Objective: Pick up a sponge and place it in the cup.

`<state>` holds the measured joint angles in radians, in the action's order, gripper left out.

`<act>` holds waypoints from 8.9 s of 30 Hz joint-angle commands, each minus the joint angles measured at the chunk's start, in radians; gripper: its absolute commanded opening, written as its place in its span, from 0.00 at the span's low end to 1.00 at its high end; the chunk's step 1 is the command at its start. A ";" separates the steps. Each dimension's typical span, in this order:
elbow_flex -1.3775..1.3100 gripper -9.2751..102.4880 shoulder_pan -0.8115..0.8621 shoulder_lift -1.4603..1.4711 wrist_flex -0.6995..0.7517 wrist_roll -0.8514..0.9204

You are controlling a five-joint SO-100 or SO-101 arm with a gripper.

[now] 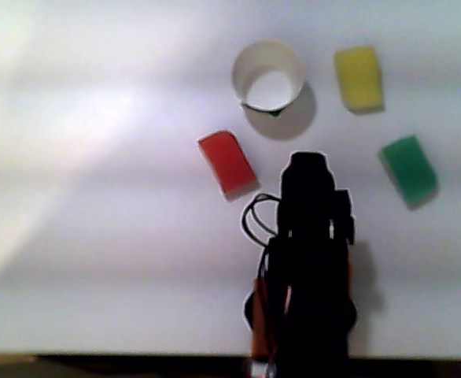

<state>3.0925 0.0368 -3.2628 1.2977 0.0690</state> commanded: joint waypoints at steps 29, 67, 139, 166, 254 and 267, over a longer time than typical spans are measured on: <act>-0.060 0.08 0.052 -0.002 0.133 -0.005; -0.667 0.08 -0.405 0.887 -0.137 -0.149; -0.644 0.32 -0.686 1.319 -0.379 1.057; -0.733 0.08 -0.437 0.811 -0.179 0.600; -0.704 0.08 0.037 0.350 -0.256 0.038; -0.442 0.08 0.104 0.048 -0.222 -0.132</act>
<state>2.6185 0.1319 -3.1692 1.0677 -0.0368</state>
